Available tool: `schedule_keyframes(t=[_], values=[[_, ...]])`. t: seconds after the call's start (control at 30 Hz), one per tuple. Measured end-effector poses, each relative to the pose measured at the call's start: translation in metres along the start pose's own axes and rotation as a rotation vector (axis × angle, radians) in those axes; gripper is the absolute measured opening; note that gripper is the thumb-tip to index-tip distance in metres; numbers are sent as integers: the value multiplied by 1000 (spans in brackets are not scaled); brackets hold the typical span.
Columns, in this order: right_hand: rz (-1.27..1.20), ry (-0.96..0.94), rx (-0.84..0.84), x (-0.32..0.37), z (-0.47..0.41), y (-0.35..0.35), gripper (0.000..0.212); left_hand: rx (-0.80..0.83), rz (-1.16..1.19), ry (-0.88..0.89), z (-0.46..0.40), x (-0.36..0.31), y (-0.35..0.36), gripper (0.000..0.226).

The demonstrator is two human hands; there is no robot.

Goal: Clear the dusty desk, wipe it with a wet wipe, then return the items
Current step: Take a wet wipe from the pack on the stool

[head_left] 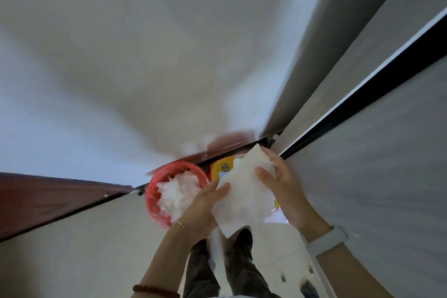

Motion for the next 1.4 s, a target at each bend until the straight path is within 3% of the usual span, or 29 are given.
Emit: schedule_keyframes(t=[0.13,0.23,0.37,0.43,0.57,0.67,0.77,0.9,1.03,1.13,1.27,1.33,1.4], values=[[189,-98,169,28,16,39,63,-196,119,304,58,-20,-21,23],[414,-280,217,43,35,76,48,-439,68,539,110,-28,-50,30],[540,-364,376,47,72,135,31,-787,-81,689,185,-20,-92,30],[556,-388,515,52,101,167,26,-835,-151,735,225,-9,-108,30],[612,-494,819,42,179,237,49,-801,-432,772,312,36,-137,46],[708,-502,991,22,231,278,56,-935,-659,768,363,79,-162,56],[687,-531,1064,9,281,317,58,-1083,-541,830,419,115,-189,60],[747,-683,1099,-14,340,376,38,-1222,-223,966,503,162,-224,50],[860,-795,1212,-42,387,430,24,-1388,-162,933,566,204,-248,38],[932,-924,1288,-61,415,467,31,-1496,-175,782,596,232,-267,23],[974,-1082,1370,-84,447,507,9,-1546,-215,532,618,259,-292,17],[878,-1158,1431,-93,454,531,6,-1622,-194,501,627,262,-307,6],[833,-1055,1499,-96,457,559,14,-1706,-109,529,638,260,-326,6]])
Point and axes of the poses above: each hand's wrist, its own z-axis away from the middle knuckle, its own y-axis out of the palm, x = y × z, the point moved 2 cm from there along -z, towards the middle knuckle, and after that the axes turned 1 degree about z, right-handed, at the moved point
